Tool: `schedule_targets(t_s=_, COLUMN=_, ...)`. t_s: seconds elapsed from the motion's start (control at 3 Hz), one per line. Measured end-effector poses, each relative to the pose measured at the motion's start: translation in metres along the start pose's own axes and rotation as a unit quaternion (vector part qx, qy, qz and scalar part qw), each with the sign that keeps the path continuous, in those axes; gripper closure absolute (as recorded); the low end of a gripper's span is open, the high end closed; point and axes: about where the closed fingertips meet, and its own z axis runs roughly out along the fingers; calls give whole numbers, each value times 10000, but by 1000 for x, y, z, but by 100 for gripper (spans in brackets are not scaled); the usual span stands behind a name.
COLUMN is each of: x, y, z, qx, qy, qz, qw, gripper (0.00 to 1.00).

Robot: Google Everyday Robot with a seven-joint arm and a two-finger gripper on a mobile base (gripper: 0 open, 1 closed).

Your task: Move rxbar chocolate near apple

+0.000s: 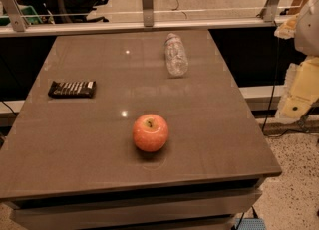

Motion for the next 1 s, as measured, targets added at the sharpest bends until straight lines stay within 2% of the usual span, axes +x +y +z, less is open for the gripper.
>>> schedule_targets(t_s=0.33, x=0, y=0, z=0, qx=1, qy=0, qz=0, qw=10000, gripper=0)
schedule_targets(t_s=0.67, x=-15, y=2, z=-2, qx=-26, qy=-205, qz=-207, qw=9996, gripper=0)
schedule_targets(t_s=1.0, x=-67, y=12, z=1, qx=-128, qy=-655, qz=-728, qw=9951, gripper=0)
